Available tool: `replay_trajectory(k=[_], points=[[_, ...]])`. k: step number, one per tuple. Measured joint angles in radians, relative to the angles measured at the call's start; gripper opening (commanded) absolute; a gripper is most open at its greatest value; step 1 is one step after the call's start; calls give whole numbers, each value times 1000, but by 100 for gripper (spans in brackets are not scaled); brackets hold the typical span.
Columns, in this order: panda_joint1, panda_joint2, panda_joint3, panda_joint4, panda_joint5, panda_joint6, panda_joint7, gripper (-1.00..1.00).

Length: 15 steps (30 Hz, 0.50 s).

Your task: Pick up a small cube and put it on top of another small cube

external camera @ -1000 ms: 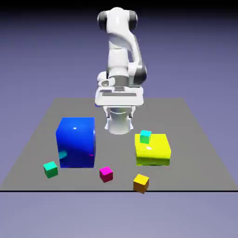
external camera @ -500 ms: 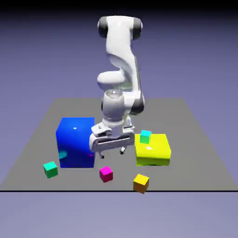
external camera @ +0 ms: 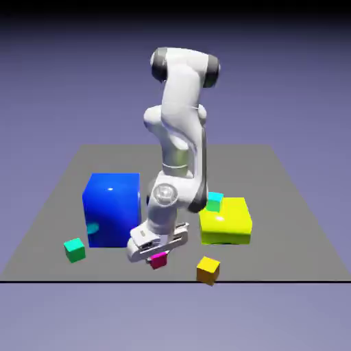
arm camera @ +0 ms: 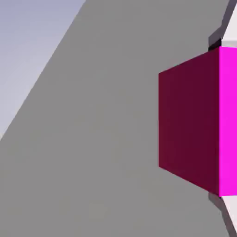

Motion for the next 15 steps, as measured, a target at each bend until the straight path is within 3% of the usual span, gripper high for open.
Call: replay_trajectory(k=[15], points=[[-25,-544,377,-254,37,-295,313,-100]])
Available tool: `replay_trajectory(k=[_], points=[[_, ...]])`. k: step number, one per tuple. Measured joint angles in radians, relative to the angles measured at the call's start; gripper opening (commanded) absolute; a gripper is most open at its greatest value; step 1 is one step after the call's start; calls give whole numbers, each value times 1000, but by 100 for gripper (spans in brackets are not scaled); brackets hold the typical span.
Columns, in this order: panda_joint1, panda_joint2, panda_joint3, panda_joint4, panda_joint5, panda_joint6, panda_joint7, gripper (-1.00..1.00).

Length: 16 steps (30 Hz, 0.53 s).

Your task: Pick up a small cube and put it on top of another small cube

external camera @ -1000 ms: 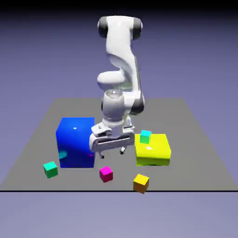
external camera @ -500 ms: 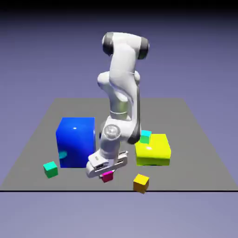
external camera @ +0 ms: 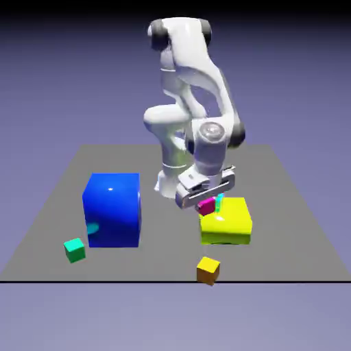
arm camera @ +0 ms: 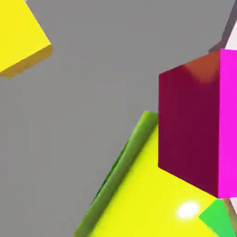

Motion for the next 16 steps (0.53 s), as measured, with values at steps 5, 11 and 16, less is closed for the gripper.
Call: replay_trajectory(k=[5,11,16], points=[[-15,-181,145,-93,19,-90,111,-100],[-24,-179,208,-188,21,6,163,-100],[-25,-125,213,-232,12,102,171,100]])
